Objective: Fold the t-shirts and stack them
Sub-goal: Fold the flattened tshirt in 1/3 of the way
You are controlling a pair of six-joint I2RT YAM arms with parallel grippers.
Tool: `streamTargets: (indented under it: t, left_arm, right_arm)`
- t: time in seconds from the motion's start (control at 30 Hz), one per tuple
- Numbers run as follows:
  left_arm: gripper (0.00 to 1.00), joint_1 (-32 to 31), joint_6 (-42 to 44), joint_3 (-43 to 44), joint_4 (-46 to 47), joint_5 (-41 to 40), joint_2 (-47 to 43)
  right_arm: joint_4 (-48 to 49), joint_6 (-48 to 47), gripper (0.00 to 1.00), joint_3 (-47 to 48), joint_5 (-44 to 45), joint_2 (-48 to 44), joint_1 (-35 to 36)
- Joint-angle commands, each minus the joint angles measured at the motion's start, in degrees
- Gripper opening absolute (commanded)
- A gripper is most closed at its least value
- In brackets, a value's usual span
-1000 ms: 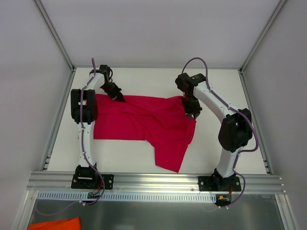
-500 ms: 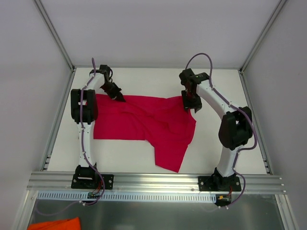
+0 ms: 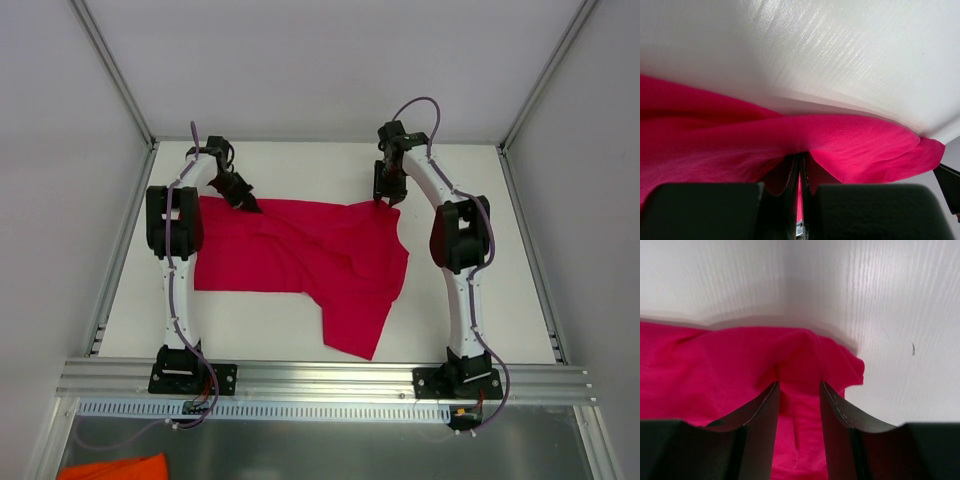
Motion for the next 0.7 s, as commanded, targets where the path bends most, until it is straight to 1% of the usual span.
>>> streamTargets:
  t: [0.0,0.2,0.37,0.43,0.57,0.67]
  left_arm:
    - [0.0,0.79,0.24,-1.24,-0.06,-1.86,-2.21]
    - [0.0,0.79,0.41,-1.42,-0.5,-2.39,-2.29]
    - [0.0,0.79,0.59,-1.42,-0.5,-2.21,-2.38]
    - [0.0,0.79,0.77,-1.33,-0.59,-2.21,-2.38]
    - [0.0,0.88,1.12,-1.5,-0.76,-2.21,-2.56]
    - [0.0,0.88,1.47,-1.51,-1.2,-2.3,-2.47]
  right_arm:
    - [-2.57,-1.18,0.42,5.22,-1.19,1.46,0.04]
    - [-1.96,-2.23,0.43,3.29,-0.04,0.5,-0.14]
    - [-2.75,-3.29,0.44,4.52,1.79,0.49,-0.05]
    - [-3.1,-5.31,0.45,4.61,2.76,0.41,-0.05]
    - [-3.98,-7.76,0.46,4.61,8.9,0.67,0.04]
    - [-3.54,-8.65,0.46,4.96,11.47,1.72,-0.05]
